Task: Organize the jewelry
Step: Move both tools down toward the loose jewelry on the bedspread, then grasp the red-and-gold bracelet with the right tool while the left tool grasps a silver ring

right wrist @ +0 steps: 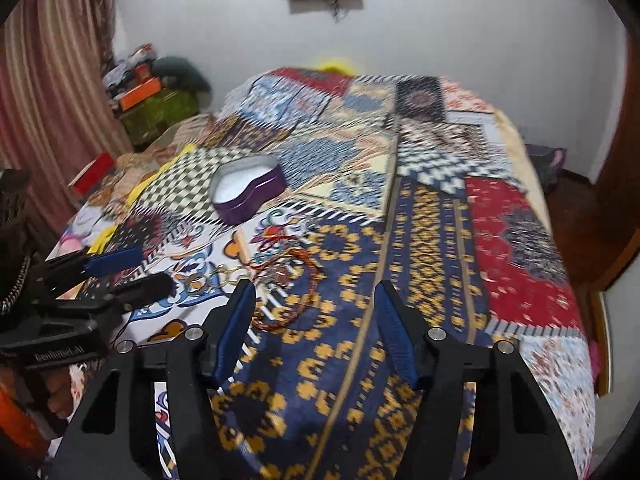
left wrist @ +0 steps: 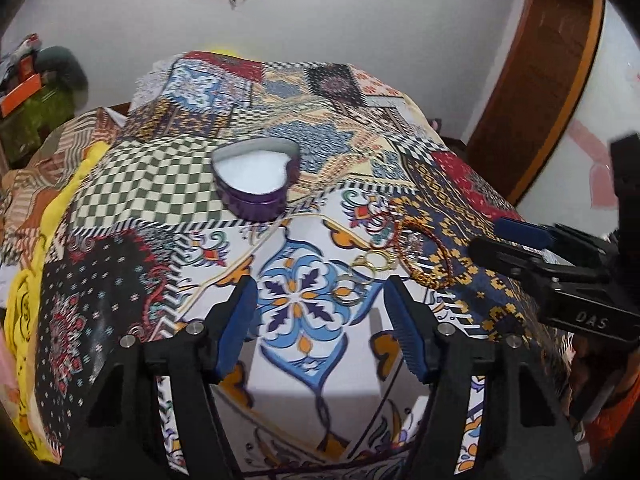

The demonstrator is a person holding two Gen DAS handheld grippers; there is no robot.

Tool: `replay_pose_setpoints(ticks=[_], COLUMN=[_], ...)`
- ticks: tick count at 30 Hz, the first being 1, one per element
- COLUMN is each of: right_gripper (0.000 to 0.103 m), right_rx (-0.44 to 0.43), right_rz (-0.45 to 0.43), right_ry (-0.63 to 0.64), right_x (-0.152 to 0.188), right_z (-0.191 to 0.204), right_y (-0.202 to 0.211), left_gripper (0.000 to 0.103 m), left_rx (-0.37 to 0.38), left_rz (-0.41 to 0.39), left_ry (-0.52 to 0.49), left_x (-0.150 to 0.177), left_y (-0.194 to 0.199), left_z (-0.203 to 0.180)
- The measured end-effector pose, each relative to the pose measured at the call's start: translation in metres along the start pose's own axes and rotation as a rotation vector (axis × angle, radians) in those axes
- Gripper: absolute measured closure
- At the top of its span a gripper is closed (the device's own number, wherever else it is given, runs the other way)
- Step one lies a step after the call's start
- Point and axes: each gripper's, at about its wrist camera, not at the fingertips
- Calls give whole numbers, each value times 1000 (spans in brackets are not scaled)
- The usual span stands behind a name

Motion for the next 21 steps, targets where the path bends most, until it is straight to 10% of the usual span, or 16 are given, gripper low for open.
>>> replay_pose_setpoints(ticks=[10, 21], right_gripper=[77, 77], right_rx=[-77, -6], right_rz=[83, 129], right_ry=[53, 75], right_x=[-8, -6], right_z=[8, -7], right_y=[-30, -42], left_gripper=[70, 77], left_rx=[66, 84], left_rz=[59, 51], left_ry=[-42, -33], left_x=[1, 4], left_y=[-22, -27], left_z=[-9, -7])
Point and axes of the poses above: each gripper's, at about its wrist camera, not at the fingertips, and y roughly against the way its jaws point, z to its left, x to its underside, and after that the axes turned 8 degrees about -z, right-handed
